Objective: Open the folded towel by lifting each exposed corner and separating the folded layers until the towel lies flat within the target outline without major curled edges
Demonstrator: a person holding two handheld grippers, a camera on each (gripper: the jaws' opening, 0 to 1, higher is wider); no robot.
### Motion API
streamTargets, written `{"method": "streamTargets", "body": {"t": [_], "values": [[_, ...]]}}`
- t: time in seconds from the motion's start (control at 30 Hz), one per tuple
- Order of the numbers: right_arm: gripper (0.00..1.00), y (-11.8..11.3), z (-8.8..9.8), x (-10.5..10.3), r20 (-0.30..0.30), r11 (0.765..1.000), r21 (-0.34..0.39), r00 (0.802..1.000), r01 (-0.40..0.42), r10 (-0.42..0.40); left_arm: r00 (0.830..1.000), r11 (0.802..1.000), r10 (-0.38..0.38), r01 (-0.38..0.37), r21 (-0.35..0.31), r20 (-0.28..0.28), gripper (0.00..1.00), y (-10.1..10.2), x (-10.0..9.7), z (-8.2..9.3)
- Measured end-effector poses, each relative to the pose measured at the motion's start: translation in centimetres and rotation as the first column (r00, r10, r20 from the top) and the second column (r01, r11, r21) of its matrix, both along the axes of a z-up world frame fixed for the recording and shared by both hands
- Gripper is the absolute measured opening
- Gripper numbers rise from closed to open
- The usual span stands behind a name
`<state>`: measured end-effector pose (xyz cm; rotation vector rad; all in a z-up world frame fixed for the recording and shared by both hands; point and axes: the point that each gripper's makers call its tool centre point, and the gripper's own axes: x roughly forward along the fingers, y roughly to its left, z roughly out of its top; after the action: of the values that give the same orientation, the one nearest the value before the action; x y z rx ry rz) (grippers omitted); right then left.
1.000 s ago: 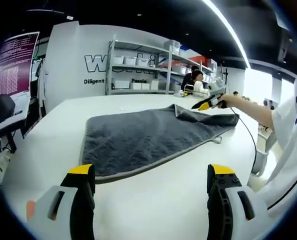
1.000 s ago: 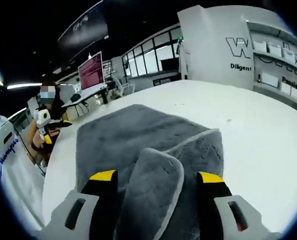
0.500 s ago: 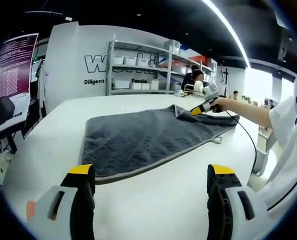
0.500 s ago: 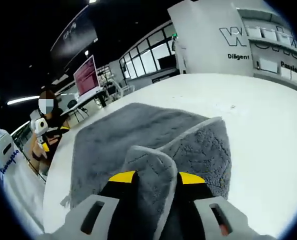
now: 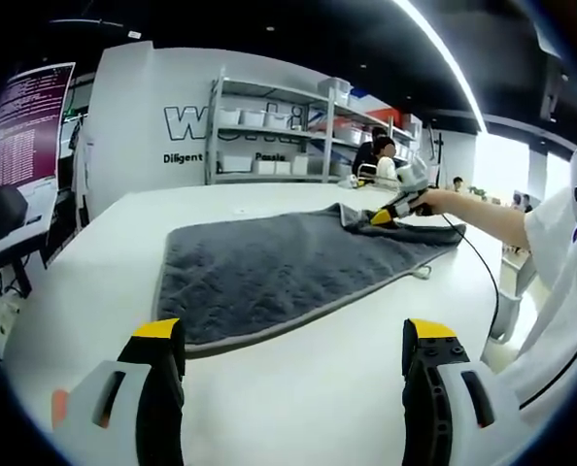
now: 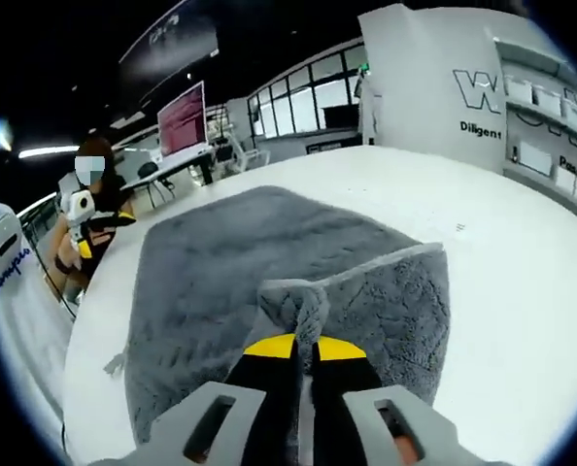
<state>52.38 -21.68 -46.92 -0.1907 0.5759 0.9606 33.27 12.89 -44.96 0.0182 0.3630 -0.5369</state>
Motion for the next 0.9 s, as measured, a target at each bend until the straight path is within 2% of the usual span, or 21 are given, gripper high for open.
{"method": "streamTargets", "body": {"t": [0.27,0.5,0.67,0.8,0.9], "values": [[0.00,-1.7,2.5,0.4,0.092,0.997,-0.063,0.995,0.047,-0.041,1.000,1.000,-0.006,0.006,-0.005,-0.002,0.91,-0.1,0.0,-0.1],[0.00,-3.9,4.3,0.9,0.138,0.990,-0.080,0.985,0.119,-0.108,1.000,1.000,-0.005,0.005,-0.006,0.002,0.91,0.1,0.0,0.0],[0.00,-7.0,5.1,2.9,0.161,0.979,-0.086,0.973,0.182,-0.167,1.000,1.000,0.000,0.000,-0.011,0.002,0.91,0.2,0.0,0.0],[0.00,-9.5,6.3,4.4,0.191,0.965,-0.073,0.953,0.251,-0.234,1.000,1.000,-0.002,0.002,-0.008,0.002,0.91,0.2,0.0,0.0],[0.00,-10.4,6.9,4.9,0.205,0.961,-0.070,0.946,0.269,-0.250,1.000,1.000,-0.001,0.001,-0.008,0.003,0.91,0.3,0.0,0.0]]}}
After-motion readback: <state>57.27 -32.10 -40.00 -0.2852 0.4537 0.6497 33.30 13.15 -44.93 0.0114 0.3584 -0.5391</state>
